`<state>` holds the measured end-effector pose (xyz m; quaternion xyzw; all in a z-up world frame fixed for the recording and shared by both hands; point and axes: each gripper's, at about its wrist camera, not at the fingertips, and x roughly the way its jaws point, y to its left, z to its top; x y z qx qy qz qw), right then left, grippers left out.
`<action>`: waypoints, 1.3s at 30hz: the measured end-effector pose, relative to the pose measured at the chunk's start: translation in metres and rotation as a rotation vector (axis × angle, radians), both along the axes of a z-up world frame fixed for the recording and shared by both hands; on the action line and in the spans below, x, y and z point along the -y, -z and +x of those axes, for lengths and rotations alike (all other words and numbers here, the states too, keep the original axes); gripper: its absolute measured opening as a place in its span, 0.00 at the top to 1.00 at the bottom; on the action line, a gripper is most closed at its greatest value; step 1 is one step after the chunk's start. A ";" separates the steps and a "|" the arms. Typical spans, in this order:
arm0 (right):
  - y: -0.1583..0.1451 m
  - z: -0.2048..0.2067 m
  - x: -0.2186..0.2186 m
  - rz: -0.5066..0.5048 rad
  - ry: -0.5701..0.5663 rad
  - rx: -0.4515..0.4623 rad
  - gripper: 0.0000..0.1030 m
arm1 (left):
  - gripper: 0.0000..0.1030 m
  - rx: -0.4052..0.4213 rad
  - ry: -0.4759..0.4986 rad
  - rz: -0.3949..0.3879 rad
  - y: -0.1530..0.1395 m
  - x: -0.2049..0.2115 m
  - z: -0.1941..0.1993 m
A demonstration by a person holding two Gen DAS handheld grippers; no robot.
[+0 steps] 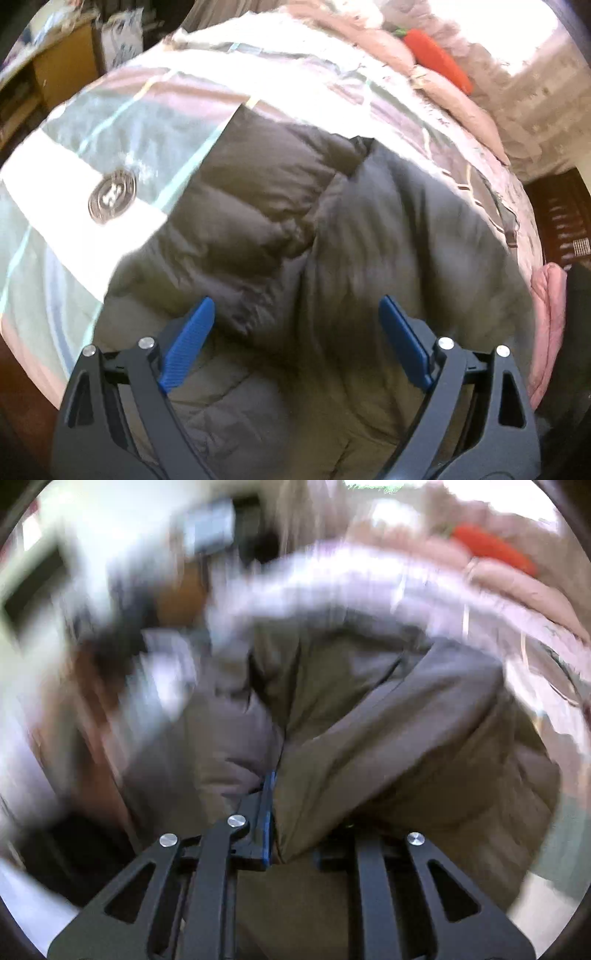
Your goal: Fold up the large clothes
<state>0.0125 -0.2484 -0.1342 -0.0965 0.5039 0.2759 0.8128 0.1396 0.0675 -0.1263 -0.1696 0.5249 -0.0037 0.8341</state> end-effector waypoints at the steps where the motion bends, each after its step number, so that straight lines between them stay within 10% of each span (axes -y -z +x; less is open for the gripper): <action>1: 0.022 -0.003 -0.003 -0.122 -0.011 -0.035 0.85 | 0.11 0.016 0.012 0.012 -0.004 0.002 -0.002; 4: 0.050 -0.002 0.009 -0.257 0.069 -0.080 0.70 | 0.11 0.046 0.054 0.038 -0.011 0.014 -0.004; 6: 0.035 -0.004 0.017 -0.228 0.088 -0.074 0.23 | 0.11 0.060 0.087 0.050 -0.015 0.026 -0.006; 8: 0.009 -0.018 0.034 -0.226 0.109 -0.011 0.01 | 0.11 0.083 0.121 0.072 -0.017 0.038 -0.009; 12: -0.033 -0.028 0.069 -0.051 0.204 0.061 0.02 | 0.12 0.140 0.214 0.138 -0.021 0.068 -0.014; 17: -0.048 0.001 0.061 0.134 0.300 0.064 0.36 | 0.74 0.077 0.338 0.205 0.001 0.107 -0.010; 19: -0.029 0.015 0.046 0.088 0.305 -0.011 0.40 | 0.80 -0.035 0.382 0.232 0.028 0.117 -0.007; 23: 0.037 0.042 0.029 -0.119 0.362 -0.154 0.40 | 0.80 -0.111 0.404 0.387 0.070 0.122 -0.001; 30: 0.054 0.080 0.048 -0.013 0.586 -0.132 0.40 | 0.80 -0.103 0.359 0.449 0.087 0.128 0.017; 39: 0.009 0.047 0.070 0.157 0.647 -0.256 0.38 | 0.50 -0.098 0.412 0.251 0.055 0.106 -0.006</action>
